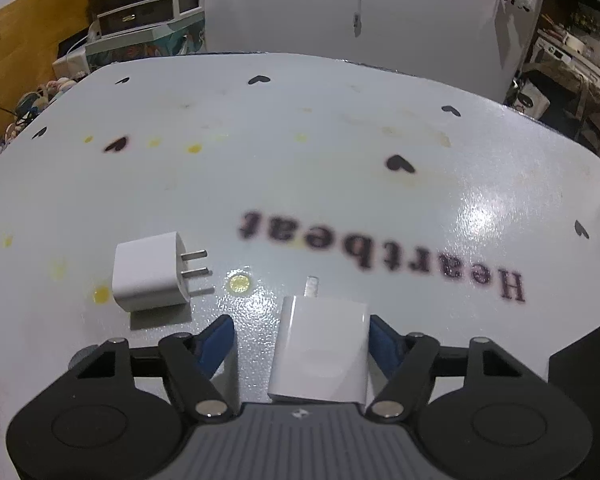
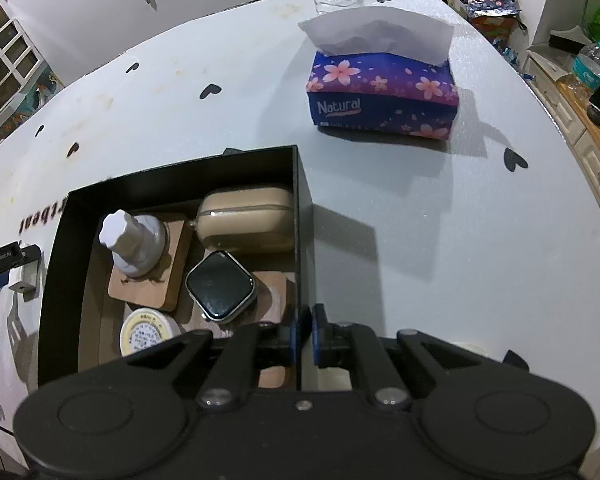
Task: Organize rigid objects
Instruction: 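Move the left gripper to the white charger block and grasp it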
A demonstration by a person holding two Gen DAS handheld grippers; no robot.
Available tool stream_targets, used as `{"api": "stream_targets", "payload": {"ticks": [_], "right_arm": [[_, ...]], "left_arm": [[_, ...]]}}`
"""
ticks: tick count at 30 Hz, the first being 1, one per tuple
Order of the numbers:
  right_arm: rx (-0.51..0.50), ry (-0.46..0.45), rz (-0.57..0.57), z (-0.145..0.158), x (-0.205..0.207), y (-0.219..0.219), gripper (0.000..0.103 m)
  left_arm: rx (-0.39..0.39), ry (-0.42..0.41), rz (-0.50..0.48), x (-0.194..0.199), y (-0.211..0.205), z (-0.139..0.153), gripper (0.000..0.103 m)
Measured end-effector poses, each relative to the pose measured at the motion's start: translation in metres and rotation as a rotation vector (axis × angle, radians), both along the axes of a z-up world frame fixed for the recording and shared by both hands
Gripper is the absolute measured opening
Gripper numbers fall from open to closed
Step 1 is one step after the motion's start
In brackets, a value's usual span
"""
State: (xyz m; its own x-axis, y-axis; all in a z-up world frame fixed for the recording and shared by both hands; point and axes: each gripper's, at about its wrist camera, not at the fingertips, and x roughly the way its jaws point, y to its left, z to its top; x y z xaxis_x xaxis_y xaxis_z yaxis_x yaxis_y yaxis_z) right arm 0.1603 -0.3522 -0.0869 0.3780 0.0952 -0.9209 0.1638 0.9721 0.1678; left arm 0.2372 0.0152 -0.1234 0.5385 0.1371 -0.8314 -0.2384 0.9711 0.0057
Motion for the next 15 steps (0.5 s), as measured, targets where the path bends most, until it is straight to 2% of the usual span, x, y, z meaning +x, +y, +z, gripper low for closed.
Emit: {"api": "stream_targets", "payload": {"ticks": [5, 10, 15], "right_arm": [[0.0, 0.002, -0.003, -0.0005, 0.0004, 0.0, 0.008], [-0.001, 0.002, -0.002, -0.0007, 0.0004, 0.0, 0.008], [0.0, 0.002, -0.002, -0.0011, 0.0006, -0.0001, 0.008]], "left_arm": [[-0.002, 0.036, -0.013, -0.0017, -0.0036, 0.0023, 0.066], [-0.005, 0.03, -0.024, -0.0033, -0.0073, 0.0048, 0.046], [-0.025, 0.017, -0.033, -0.0057, -0.0065, 0.007, 0.046]]}}
